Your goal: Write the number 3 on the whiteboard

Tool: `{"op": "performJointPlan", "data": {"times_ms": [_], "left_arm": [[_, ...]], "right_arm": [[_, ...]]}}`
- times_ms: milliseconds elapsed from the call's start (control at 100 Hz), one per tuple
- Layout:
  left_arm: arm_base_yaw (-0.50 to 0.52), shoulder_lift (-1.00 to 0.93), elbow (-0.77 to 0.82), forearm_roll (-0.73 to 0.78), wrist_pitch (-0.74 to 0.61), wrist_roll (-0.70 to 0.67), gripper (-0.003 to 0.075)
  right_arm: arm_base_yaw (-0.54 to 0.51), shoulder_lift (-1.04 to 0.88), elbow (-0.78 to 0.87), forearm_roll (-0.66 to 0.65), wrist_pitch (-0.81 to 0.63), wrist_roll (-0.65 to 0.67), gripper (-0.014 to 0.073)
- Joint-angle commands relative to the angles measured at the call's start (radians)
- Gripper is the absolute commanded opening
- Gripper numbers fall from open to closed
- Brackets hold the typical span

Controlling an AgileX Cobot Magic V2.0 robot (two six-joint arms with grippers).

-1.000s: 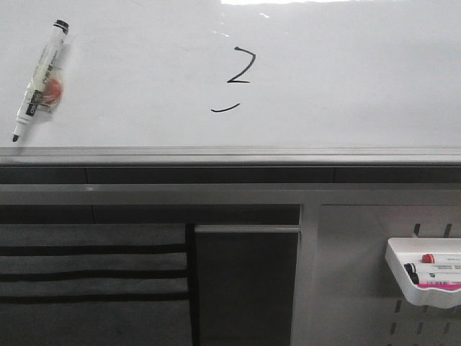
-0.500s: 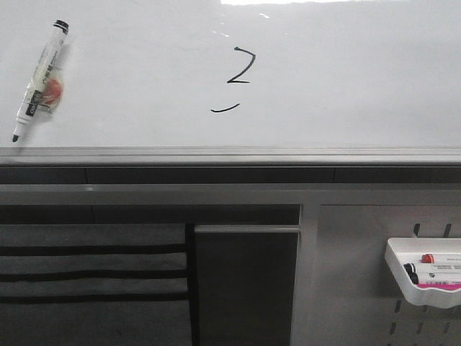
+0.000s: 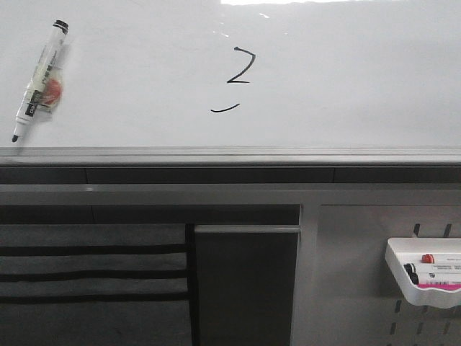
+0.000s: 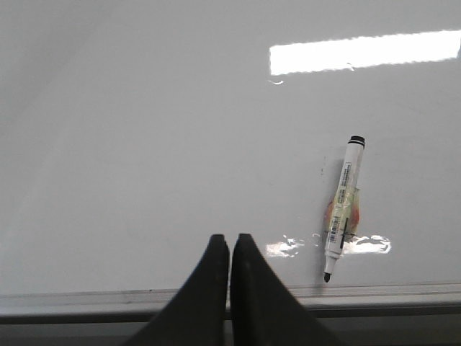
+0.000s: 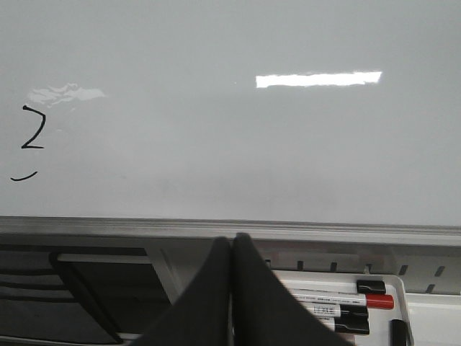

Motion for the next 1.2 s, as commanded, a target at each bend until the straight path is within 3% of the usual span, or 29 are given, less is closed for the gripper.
{"op": "performJointPlan", "data": {"times_ms": [0,260,320,440,580,1190], "left_arm": [[-0.006,-0.052,0.013,-0.036,-0.074,-0.011,-0.0020],[-0.004,-0.023,0.016,-0.035,-0.084,-0.015,-0.0020],[-0.004,-0.035,0.016,0.055,-0.082,-0.067,-0.0020],[-0.002,-0.046,0.016,0.289,-0.075,-0.296,-0.0020],[0.003,-0.046,0.016,0.213,-0.046,-0.296,-0.0020],[0.003,-0.046,0.016,0.213,-0.044,-0.296,-0.0020]], "right_arm": [[-0.007,0.000,-0.025,-0.015,-0.082,-0.004,-0.0068],[-0.007,0.000,-0.025,-0.015,-0.078,-0.004,-0.0068],[-0.007,0.000,-0.025,-0.015,-0.078,-0.004,-0.0068],[-0.007,0.000,-0.025,-0.015,-0.076,-0.004,-0.0068],[-0.007,0.000,-0.025,-0.015,-0.072,-0.004,-0.0068],[-0.007,0.000,-0.025,-0.015,-0.072,-0.004,-0.0068]]}}
